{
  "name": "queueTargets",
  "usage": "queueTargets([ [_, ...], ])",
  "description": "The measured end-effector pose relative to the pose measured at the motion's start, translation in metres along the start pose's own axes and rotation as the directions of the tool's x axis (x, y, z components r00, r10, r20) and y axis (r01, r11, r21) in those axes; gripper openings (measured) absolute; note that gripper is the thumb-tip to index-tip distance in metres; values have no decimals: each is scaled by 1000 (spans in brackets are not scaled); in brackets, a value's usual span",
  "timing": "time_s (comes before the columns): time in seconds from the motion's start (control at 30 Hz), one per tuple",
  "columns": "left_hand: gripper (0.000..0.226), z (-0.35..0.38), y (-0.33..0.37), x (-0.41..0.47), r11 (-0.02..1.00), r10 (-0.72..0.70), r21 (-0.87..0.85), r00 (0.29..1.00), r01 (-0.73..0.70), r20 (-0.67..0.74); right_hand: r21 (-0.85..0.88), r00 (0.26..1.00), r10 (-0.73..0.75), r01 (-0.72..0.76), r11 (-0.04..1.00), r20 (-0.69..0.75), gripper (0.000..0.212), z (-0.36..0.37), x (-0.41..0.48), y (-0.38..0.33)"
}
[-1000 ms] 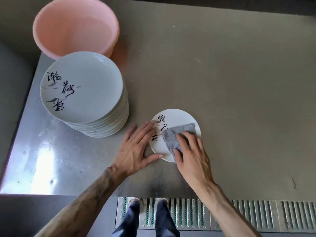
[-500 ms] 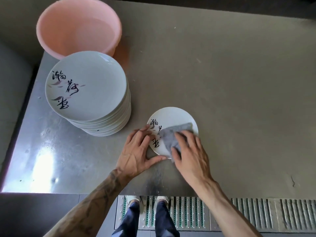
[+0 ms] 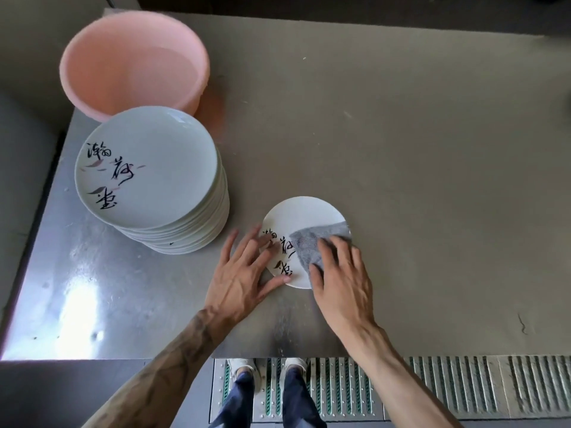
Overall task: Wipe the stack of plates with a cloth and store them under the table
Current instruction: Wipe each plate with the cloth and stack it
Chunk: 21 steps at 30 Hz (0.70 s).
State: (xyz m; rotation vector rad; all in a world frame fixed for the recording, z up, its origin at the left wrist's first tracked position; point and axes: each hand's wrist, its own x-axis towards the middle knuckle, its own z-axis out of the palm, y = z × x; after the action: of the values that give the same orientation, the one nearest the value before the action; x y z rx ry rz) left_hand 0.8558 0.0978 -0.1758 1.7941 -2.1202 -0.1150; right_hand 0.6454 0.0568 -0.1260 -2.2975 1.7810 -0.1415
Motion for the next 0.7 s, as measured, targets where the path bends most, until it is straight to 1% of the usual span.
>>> queueTargets([
  [0.1, 70, 2, 7, -1, 999, -23, -30, 1000, 24, 13, 28, 997, -74, 73, 997, 37, 46, 4, -19, -8],
  [0.3, 74, -8, 1, 8, 990, -88, -105, 994, 95, 67, 13, 1000, -11, 10, 1000, 20, 46, -5, 9, 10],
  [0.37, 84, -8, -1, 8, 982, -134, -113, 983, 149, 125, 22, 999, -23, 22, 1000, 23, 45, -2, -5, 4],
  [0.43, 88, -5, 2, 2, 982, -155, -84, 978, 168, 141, 38, 997, -54, 52, 998, 49, 46, 3, -15, -1],
  [0.5, 83, -4, 2, -6, 985, -147, -69, 980, 157, 132, 35, 997, -54, 53, 998, 55, 49, 1, -3, 3],
  [0.6, 69, -6, -2, -10, 995, -59, -73, 991, 69, 121, -1, 998, -11, 11, 1000, 67, 50, -6, 21, 12],
  [0.7, 64, -4, 3, -8, 996, -38, -74, 993, 47, 116, 41, 996, -8, 5, 999, 87, 49, -8, 6, -1],
])
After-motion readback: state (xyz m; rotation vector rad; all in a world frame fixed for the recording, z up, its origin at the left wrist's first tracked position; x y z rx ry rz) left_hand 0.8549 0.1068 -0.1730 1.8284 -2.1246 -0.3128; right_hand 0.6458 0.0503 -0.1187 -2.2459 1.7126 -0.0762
